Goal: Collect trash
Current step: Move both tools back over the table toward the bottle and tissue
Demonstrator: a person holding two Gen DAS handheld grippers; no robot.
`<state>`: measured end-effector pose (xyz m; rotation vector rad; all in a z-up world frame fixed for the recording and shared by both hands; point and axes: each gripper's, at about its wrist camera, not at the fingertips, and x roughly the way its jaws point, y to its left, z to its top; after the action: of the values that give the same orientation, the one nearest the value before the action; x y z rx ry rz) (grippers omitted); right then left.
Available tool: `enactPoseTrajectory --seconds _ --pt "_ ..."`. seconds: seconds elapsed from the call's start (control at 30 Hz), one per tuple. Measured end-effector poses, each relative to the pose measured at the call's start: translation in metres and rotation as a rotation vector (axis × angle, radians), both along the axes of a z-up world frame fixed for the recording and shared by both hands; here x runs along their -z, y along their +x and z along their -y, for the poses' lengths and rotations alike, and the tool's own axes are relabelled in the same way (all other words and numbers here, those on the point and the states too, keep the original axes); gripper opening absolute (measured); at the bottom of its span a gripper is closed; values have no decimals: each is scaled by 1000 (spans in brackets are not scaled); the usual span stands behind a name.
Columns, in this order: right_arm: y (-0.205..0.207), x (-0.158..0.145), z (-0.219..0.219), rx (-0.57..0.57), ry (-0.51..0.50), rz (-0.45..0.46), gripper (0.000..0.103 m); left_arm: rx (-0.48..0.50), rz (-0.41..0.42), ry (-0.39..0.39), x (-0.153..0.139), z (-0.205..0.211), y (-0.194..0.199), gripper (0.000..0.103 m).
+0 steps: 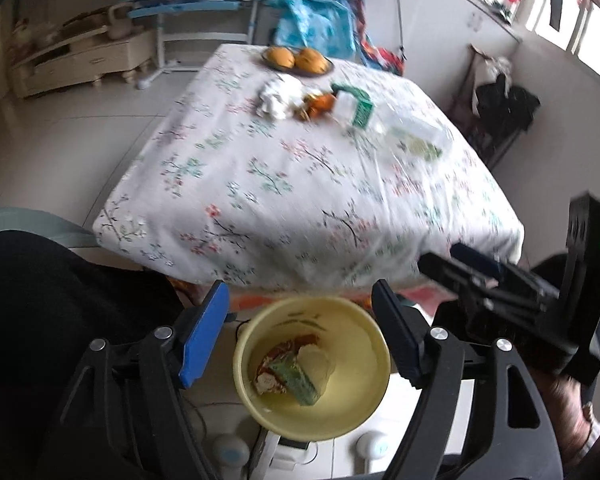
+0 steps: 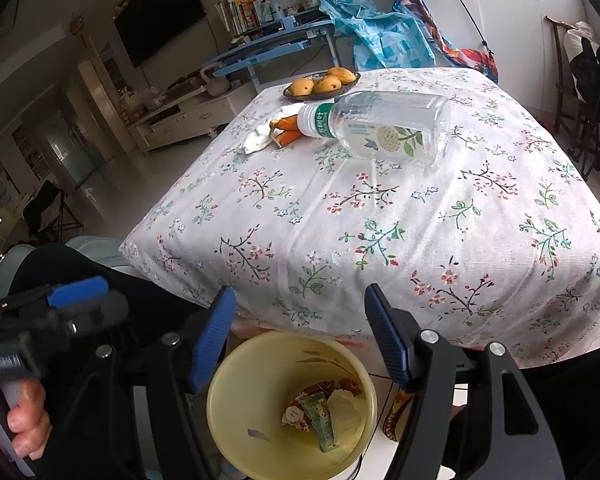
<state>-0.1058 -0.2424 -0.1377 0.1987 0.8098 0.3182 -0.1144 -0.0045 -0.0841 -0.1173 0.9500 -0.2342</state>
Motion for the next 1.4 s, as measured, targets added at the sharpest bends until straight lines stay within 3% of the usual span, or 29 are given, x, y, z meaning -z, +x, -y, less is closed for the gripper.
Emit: enactPoseTrajectory --seconds 0.47,1.0,1.2,1.4 --pt "-1 4 -14 -42 -60 6 67 -88 101 8 -23 -11 33 71" --pt "3 5 -21 -64 -70 -6 71 -137 110 -12 -24 -18 76 72" --pt "15 -10 -14 -77 -81 21 74 -144 107 -8 -24 -15 97 72" --pt "37 -31 -7 -99 -178 90 75 -148 119 1 -27 -9 120 72"
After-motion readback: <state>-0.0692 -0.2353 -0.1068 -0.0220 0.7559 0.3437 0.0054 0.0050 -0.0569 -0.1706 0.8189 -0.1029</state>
